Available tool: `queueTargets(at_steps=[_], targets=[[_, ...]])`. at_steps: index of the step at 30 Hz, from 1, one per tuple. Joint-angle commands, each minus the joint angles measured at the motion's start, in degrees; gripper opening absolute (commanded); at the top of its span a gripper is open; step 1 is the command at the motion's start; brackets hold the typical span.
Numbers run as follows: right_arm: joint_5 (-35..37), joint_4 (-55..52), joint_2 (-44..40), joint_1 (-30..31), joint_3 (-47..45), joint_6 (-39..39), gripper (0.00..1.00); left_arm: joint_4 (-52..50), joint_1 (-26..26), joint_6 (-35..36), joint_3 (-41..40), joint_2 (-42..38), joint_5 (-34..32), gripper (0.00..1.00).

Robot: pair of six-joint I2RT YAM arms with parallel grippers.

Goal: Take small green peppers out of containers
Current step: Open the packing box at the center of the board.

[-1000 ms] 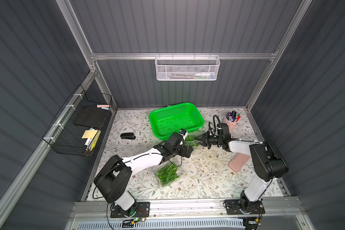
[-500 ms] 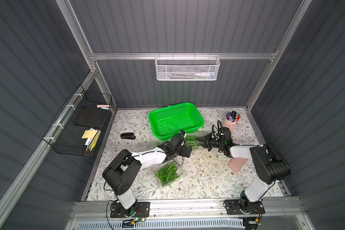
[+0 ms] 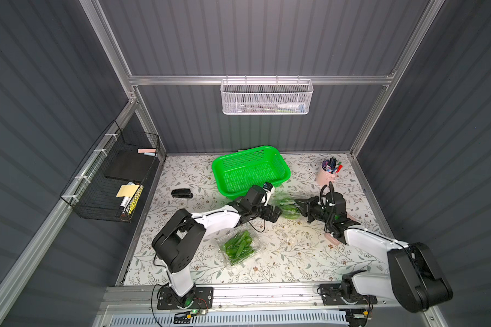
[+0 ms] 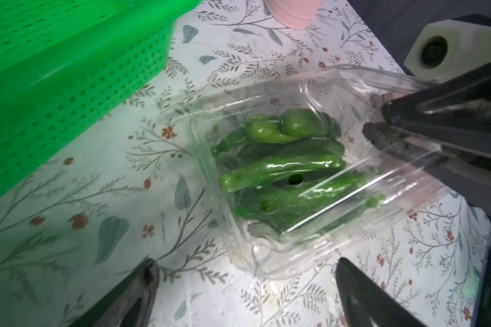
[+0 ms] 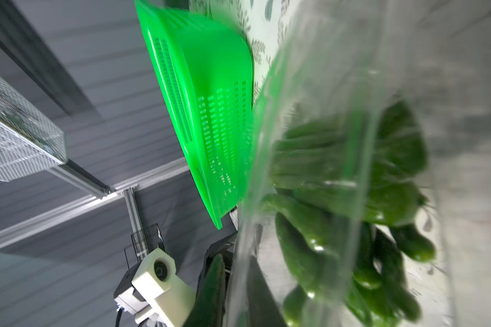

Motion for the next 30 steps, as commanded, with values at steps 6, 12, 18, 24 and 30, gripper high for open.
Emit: queueTargets(at_steps=[6,12,18,24,30], targets=[[13.39,-5.49,-5.71,-0.64,-0.73,-2.29,0.16,-4.53,0.2,4.87,8.06,8.19,14.62,0.99],[13.49,0.59,-3.18,-0.56,-3.24,-0.73,0.16,-3.64,0.39,4.4,11.3,11.62,19.3,0.99],[13.45,3.05,-1.55,-0.29,-2.71,-2.17,0.16,-1.84,1.42,2.29,14.5,15.88,24.14,0.99],[13.32,3.01,-1.4,0.04,-1.39,-3.79,0.16,-1.24,2.66,0.43,17.11,19.74,26.97,0.99],[13.39,3.79,0.93,0.79,-1.68,-3.77,0.16,2.6,3.66,-2.27,17.92,21.33,28.55,0.99]])
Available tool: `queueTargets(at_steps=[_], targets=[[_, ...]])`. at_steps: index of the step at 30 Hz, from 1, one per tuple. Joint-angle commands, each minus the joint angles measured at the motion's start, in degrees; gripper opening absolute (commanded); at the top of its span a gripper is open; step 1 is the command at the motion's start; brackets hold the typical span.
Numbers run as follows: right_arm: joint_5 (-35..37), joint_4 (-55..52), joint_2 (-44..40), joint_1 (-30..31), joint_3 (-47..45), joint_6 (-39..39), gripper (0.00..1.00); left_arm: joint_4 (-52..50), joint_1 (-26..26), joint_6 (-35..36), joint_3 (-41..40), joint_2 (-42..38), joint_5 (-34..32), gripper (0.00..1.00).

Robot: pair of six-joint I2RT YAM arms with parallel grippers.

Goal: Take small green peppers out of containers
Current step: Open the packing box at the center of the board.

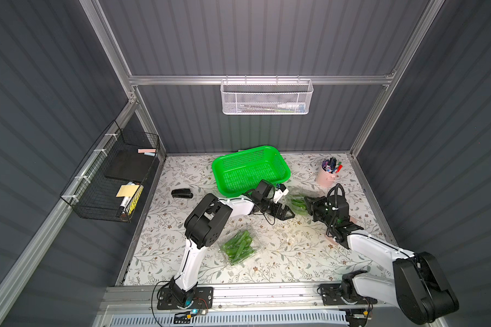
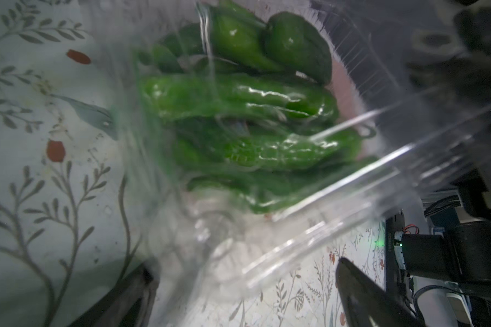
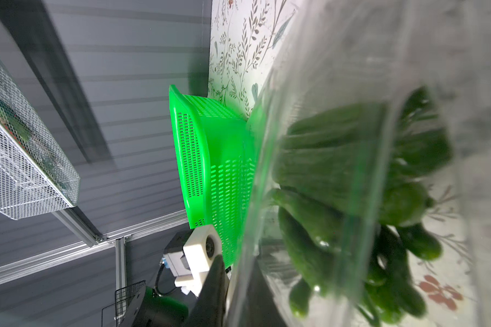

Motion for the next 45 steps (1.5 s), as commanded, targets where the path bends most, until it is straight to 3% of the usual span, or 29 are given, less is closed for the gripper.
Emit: queueTargets(at_steps=[1,16,25,33,34,36,38,45], targets=[[0.84,0.76,1.38,0.6,0.56,-0.03,0.16,3.35,0.61,-2.29,2.21,1.29,2.71,0.99],[0.14,2.57,2.78,2.19,1.03,-1.06,0.14,9.45,1.67,-8.62,6.73,6.14,1.94,0.99],[-0.77,3.92,2.48,2.46,0.13,1.95,0.13,6.2,2.63,-10.29,6.41,6.34,-7.93,0.99],[4.47,0.69,-4.02,1.24,-0.87,7.2,0.19,3.37,2.73,-8.33,2.82,0.79,-14.9,0.99],[5.16,-0.27,-4.75,1.15,-0.87,7.82,0.21,2.98,2.73,-8.23,3.08,0.5,-15.31,0.99],[6.08,-2.1,-6.35,1.03,-0.91,9.19,0.39,1.53,2.73,-7.65,4.05,0.27,-16.45,0.99],[6.29,-3.13,-7.5,0.89,-0.91,10.02,0.48,0.53,2.73,-6.66,6.15,0.35,-16.8,0.99],[9.95,-7.86,-12.26,0.38,-0.44,7.67,0.61,-0.22,2.73,-5.71,6.53,-1.27,-18.11,0.99]])
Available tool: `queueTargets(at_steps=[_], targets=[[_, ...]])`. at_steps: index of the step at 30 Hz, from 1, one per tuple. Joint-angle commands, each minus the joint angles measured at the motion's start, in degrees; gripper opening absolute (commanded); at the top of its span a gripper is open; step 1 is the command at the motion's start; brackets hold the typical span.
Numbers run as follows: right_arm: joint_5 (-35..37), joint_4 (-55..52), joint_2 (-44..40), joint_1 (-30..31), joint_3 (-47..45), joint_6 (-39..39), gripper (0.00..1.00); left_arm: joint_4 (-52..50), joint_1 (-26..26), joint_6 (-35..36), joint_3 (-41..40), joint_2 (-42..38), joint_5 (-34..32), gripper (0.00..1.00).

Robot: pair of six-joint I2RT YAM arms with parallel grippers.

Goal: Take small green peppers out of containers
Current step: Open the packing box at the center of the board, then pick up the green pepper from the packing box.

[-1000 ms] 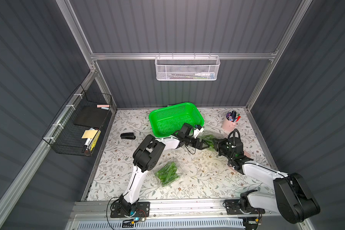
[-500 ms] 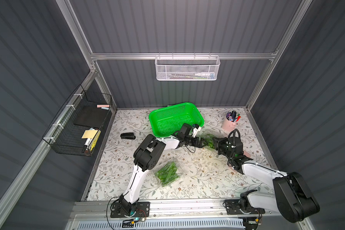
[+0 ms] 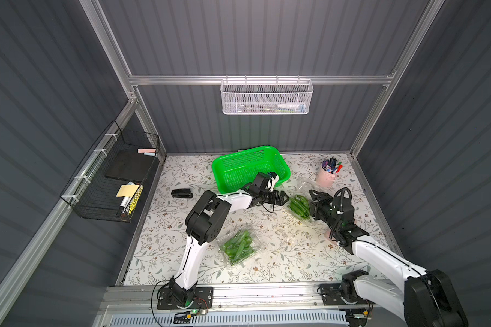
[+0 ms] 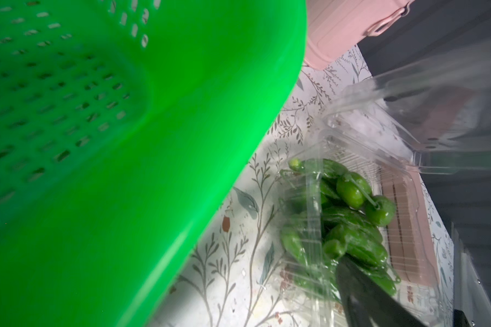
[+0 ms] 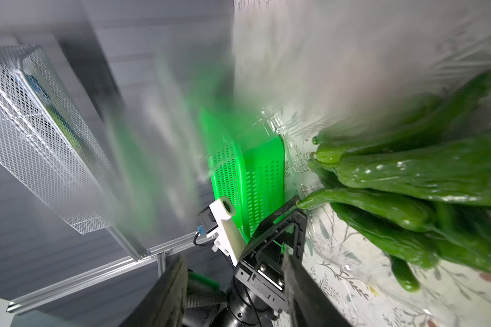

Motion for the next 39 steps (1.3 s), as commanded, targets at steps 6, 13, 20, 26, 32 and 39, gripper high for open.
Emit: queueTargets(at_steps=[6,13,20,26,32,39], targets=[[13.93,-20.9,-8.5,-2.58,9.82,-24.88,0.65,2.07,0.08,1.0,-5.76,-10.29,-9.86,0.99],[4.81,-37.34,-1.53,-2.59,23.45,-51.49,0.63,7.08,-0.18,0.55,-7.97,-16.2,-14.95,0.99],[-6.29,-58.76,17.7,-2.59,36.4,-63.17,0.57,6.05,-0.62,-3.67,-9.65,-19.33,-24.07,0.99],[-2.17,-55.84,24.03,-2.59,36.07,-66.05,0.55,1.05,-0.42,-7.56,-13.61,-25.16,-37.47,0.99],[-3.05,-55.02,29.57,-2.59,36.91,-68.03,0.55,0.4,-0.02,-9.27,-15.9,-27.06,-38.76,0.99],[0.0,-51.9,34.96,-2.5,37.12,-69.84,0.52,0.4,-0.01,-9.61,-15.46,-26.47,-37.93,0.99]])
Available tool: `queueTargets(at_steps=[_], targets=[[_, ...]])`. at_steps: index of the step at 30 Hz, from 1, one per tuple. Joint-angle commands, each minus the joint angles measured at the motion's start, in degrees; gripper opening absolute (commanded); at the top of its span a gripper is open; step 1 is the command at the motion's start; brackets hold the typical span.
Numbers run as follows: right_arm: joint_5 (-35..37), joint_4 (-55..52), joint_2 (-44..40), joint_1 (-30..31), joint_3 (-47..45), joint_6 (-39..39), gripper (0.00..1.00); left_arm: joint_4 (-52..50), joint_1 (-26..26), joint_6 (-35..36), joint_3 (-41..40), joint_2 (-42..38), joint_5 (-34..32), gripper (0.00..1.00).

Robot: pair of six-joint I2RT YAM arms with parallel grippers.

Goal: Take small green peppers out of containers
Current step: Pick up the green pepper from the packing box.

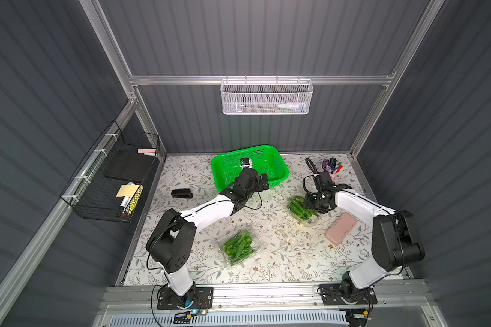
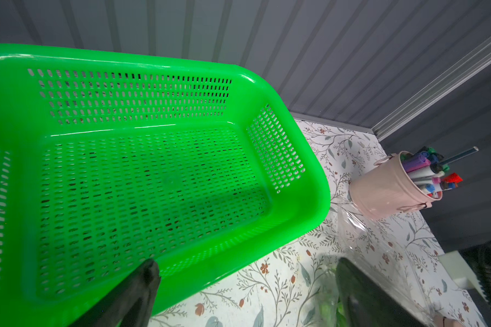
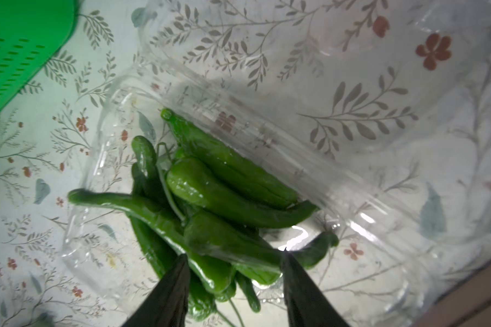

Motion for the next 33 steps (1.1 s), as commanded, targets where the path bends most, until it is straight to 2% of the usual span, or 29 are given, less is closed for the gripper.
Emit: queueTargets(at_steps=[1,7,11,17,20,23,29,33], targets=[[1.56,0.91,2.22,0.08,0.97,-2.22,0.51,-1.08,0.06,-0.95,-0.14,0.0,-0.71,0.99],[-3.95,1.55,3.48,0.34,-0.88,-1.38,0.35,-0.98,0.06,-1.09,-0.15,0.37,-0.08,0.99],[-10.68,2.98,2.39,1.58,-3.15,1.98,0.35,-1.0,0.06,-1.07,0.48,1.27,0.52,0.99],[-16.1,3.57,1.46,4.79,-3.96,5.21,0.38,-0.96,0.06,-1.2,1.44,2.66,2.0,0.99],[-16.07,3.57,1.36,5.68,-3.75,5.14,0.39,-0.87,0.06,-1.07,1.49,2.55,2.33,0.99],[-14.58,2.7,1.95,6.52,-2.93,3.79,0.46,-0.78,0.06,-1.09,1.3,2.4,2.38,0.99],[-4.78,-1.27,2.77,9.45,0.86,-2.21,0.5,0.86,0.06,-1.15,-0.29,0.49,1.72,0.99],[-1.16,-3.08,3.66,10.04,3.34,-5.18,0.5,0.72,0.11,-1.24,-0.4,0.44,1.45,0.99]])
